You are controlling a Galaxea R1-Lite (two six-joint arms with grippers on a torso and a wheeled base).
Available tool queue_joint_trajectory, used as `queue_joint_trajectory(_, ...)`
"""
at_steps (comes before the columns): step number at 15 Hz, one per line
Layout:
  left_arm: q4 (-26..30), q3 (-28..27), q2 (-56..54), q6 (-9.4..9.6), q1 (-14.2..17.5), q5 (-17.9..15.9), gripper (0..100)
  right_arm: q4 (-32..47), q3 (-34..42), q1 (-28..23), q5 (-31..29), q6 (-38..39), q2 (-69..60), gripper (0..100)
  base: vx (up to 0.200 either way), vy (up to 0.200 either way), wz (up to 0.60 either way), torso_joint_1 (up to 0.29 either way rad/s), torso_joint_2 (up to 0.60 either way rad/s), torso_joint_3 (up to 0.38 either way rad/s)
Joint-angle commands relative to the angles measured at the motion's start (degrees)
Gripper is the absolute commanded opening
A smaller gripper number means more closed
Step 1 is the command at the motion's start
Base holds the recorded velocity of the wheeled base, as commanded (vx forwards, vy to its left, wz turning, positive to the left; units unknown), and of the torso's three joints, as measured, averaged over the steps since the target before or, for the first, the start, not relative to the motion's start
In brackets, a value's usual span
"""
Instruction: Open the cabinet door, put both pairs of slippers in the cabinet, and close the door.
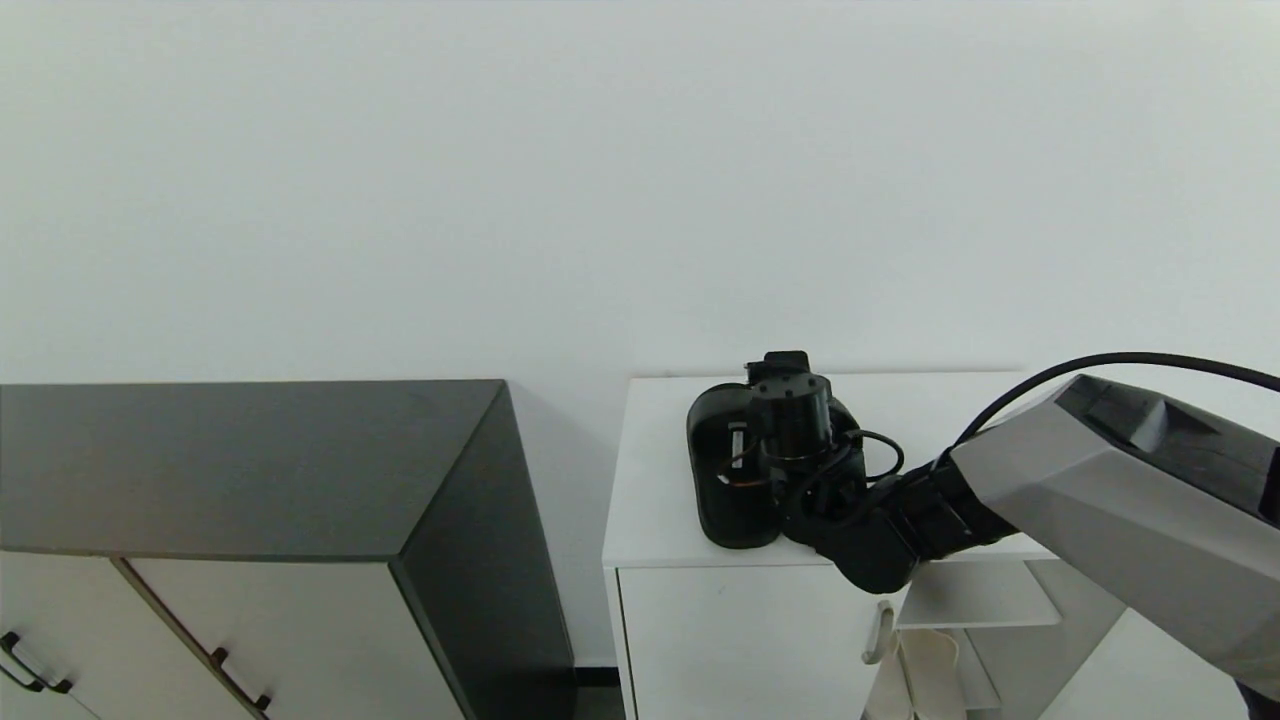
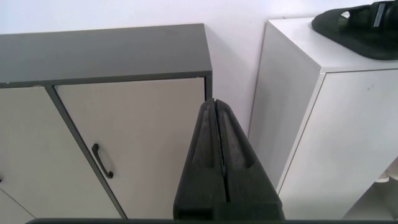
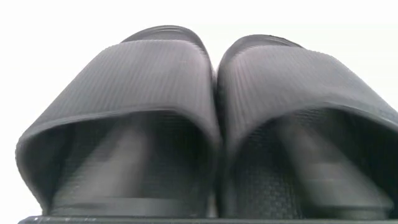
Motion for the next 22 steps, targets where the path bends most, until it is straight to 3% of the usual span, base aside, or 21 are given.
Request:
queue_joint_trajectory(1, 0.0, 0.0, 0.1, 0.00, 0.0, 0.0, 0, 0.0, -0.5, 0.0, -0.1, -0.6, 0.7, 0, 0.000, 0.000, 0.00, 0.000, 0.00, 0.000)
queue_joint_trajectory(5, 0.0, 0.0, 0.0, 0.00, 0.0, 0.0, 0, 0.0, 0.6, 0.3, -0.1, -1.0, -2.3, 0, 0.000, 0.000, 0.00, 0.000, 0.00, 0.000)
queue_joint_trajectory(8, 0.0, 0.0, 0.1, 0.00, 0.0, 0.0, 0, 0.0, 6.0, 2.6, -0.1, -1.0, -9.2, 0, 0.000, 0.000, 0.00, 0.000, 0.00, 0.000)
queue_joint_trajectory(12, 0.0, 0.0, 0.0, -0.18, 0.0, 0.1, 0, -3.2, 23.4, 6.1, 0.7, -0.5, -19.5, 0, 0.000, 0.000, 0.00, 0.000, 0.00, 0.000)
queue_joint_trajectory(15, 0.0, 0.0, 0.1, -0.97, 0.0, 0.1, 0, -9.2, 33.5, 6.4, 5.7, -0.9, -22.8, 0, 0.000, 0.000, 0.00, 0.000, 0.00, 0.000)
queue_joint_trajectory(22, 0.0, 0.0, 0.0, -0.97, 0.0, 0.0, 0, -9.4, 34.2, 8.4, 5.5, -1.0, -22.6, 0, 0.000, 0.000, 0.00, 0.000, 0.00, 0.000)
